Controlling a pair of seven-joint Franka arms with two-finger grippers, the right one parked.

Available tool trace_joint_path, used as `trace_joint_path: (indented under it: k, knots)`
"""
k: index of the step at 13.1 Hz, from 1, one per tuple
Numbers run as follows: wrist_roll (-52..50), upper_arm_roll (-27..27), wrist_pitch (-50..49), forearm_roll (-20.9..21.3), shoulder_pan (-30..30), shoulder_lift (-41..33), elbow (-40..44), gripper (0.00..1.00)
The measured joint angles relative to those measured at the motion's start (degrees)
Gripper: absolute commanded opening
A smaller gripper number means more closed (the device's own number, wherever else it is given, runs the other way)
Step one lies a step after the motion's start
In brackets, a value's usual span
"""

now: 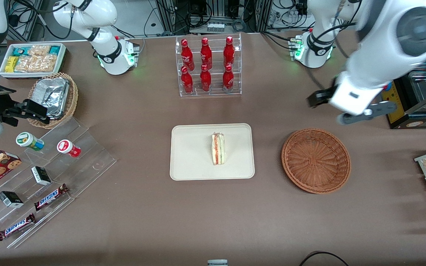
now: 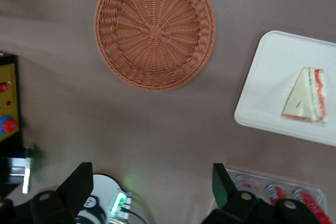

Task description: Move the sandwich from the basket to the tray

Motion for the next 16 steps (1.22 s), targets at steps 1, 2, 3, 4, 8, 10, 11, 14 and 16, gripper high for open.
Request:
trace_joint_path:
  k: [1,2,3,4,8,10,11,14,16]
  knots:
    - [3.97,0.03,-0.08,0.0,2.19,-1.69,-1.59,1.0]
    - [7.85,0.06,-0.11,0.03,4.34,-3.32,-3.24,1.0]
    - [11.04,0.09,-0.1,0.03,6.36,-4.87,-4.91,1.0]
    - [13.52,0.13,-0.07,0.04,8.26,-6.31,-6.44,1.0]
    - [22.35,0.18,-0.01,0.08,14.43,-9.89,-9.58,1.0]
    - [25.45,0.26,1.46,0.08,16.78,-11.57,-11.84,1.0]
    - [25.7,0.25,2.27,0.07,17.02,-12.13,-12.75,1.0]
    - [25.7,-0.42,3.83,0.05,16.77,-12.13,-13.27,1.0]
    - [25.7,-0.73,4.4,0.05,16.72,-11.85,-12.89,1.0]
